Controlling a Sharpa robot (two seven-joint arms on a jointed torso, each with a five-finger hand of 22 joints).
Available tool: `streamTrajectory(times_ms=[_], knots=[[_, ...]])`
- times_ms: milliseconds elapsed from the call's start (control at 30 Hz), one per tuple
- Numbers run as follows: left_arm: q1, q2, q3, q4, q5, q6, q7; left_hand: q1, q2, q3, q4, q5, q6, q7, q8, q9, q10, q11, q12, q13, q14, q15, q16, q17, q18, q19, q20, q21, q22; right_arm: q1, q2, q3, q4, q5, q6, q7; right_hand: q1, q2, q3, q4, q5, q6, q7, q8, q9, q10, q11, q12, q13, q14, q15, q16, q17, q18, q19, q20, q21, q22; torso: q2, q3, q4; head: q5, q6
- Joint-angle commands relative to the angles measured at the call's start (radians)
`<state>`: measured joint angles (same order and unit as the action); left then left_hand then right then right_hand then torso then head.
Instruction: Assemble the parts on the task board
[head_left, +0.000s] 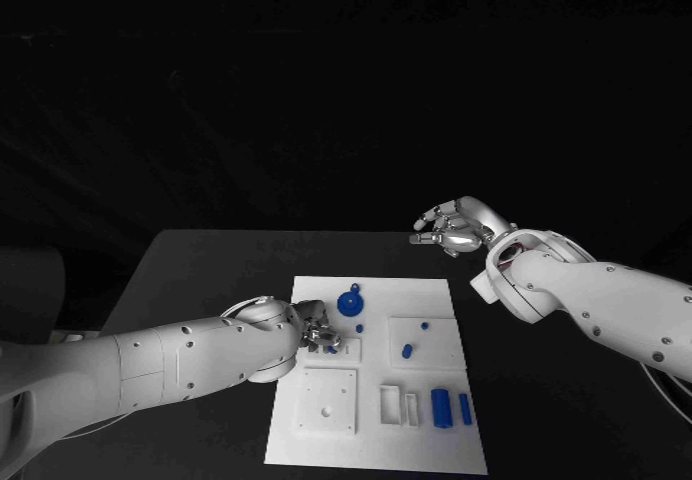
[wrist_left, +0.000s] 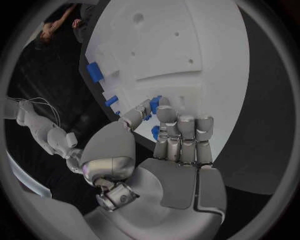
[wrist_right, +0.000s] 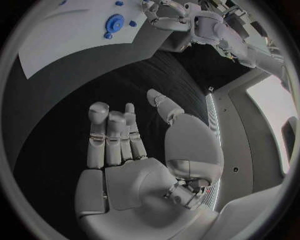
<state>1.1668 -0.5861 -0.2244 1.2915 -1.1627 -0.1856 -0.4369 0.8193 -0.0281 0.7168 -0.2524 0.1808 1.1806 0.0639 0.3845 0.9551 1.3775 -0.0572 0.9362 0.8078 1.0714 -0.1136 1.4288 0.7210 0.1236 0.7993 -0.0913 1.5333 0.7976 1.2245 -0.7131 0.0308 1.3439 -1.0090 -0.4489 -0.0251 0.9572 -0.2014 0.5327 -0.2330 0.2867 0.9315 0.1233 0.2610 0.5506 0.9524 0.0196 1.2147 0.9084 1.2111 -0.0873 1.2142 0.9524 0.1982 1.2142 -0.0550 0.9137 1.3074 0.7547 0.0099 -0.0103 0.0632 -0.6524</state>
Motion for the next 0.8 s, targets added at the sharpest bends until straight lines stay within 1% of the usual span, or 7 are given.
streamTrajectory(times_ms=[33,267,433,667,800], knots=[[-0.003,0.009,-0.001,0.003,-0.001,0.024,0.012,0.0,0.002,0.021,-0.013,-0.005,0.094,-0.088,0.005,0.0,0.046,-0.056,0.006,0.002,0.071,-0.072,0.005,0.002,0.017,0.007,-0.17,0.003,0.001,0.0,0.001,0.0,0.001,0.0,0.014,0.004,-0.004,0.002,0.003,0.006,0.005,0.001,0.008,-0.004,0.001,-0.008,0.0,0.005,-0.001,-0.006,-0.001,0.001,-0.001,0.064,-0.002,-0.006,-0.004,0.017,0.0,0.0003,0.0001,-0.001,0.0],[-0.005,0.011,-0.001,0.002,-0.001,0.029,0.013,-0.001,0.001,0.019,-0.01,-0.011,0.099,-0.091,0.009,0.004,0.047,-0.058,0.016,0.007,0.074,-0.073,0.011,0.005,0.018,0.009,-0.171,0.006,0.003,0.0,0.001,0.0,0.001,0.0,0.015,0.003,-0.004,0.002,0.002,0.006,0.006,0.001,0.008,-0.004,0.001,-0.008,0.0,0.005,-0.002,-0.006,-0.001,0.001,-0.001,0.064,-0.002,-0.006,-0.004,0.017,0.0,0.0,-0.0008,-0.001,-0.001],[-0.006,0.013,-0.001,0.005,-0.001,0.039,0.014,-0.002,0.001,0.018,-0.008,-0.018,0.1,-0.091,0.01,0.006,0.047,-0.059,0.021,0.009,0.075,-0.073,0.014,0.006,0.019,0.01,-0.171,0.007,0.003,0.0,0.001,0.0,0.002,0.0,0.016,0.003,-0.005,0.002,0.002,0.006,0.006,0.002,0.008,-0.004,0.001,-0.009,0.0,0.005,-0.002,-0.006,-0.001,0.001,-0.001,0.064,-0.002,-0.006,-0.004,0.017,0.0,0.0,0.0,-0.002,-0.004],[-0.006,0.015,-0.001,0.004,-0.018,0.043,0.013,0.0,0.002,0.018,-0.008,-0.02,0.103,-0.093,0.012,0.009,0.047,-0.06,0.026,0.011,0.076,-0.074,0.017,0.008,0.02,0.011,-0.172,0.009,0.004,0.0,0.0,0.0,0.002,0.0,0.016,0.003,-0.005,0.002,0.001,0.007,0.007,0.001,0.008,-0.004,0.001,-0.009,0.0,0.005,-0.002,-0.006,-0.001,0.001,-0.001,0.064,-0.002,-0.006,-0.004,0.017,0.0,-0.0004,0.0003,-0.002,-0.004],[-0.006,0.013,-0.001,0.003,-0.028,0.041,0.009,0.001,0.006,0.018,-0.007,-0.021,0.104,-0.093,0.013,0.011,0.047,-0.061,0.029,0.012,0.077,-0.074,0.019,0.009,0.02,0.012,-0.172,0.01,0.005,0.0,0.001,0.0,0.001,0.0,0.017,0.003,-0.005,0.002,0.001,0.007,0.007,0.001,0.008,-0.004,0.001,-0.009,0.0,0.005,-0.002,-0.006,-0.001,0.001,-0.001,0.064,-0.002,-0.006,-0.004,0.017,0.0,0.0,-0.0002,0.0,-0.003]])
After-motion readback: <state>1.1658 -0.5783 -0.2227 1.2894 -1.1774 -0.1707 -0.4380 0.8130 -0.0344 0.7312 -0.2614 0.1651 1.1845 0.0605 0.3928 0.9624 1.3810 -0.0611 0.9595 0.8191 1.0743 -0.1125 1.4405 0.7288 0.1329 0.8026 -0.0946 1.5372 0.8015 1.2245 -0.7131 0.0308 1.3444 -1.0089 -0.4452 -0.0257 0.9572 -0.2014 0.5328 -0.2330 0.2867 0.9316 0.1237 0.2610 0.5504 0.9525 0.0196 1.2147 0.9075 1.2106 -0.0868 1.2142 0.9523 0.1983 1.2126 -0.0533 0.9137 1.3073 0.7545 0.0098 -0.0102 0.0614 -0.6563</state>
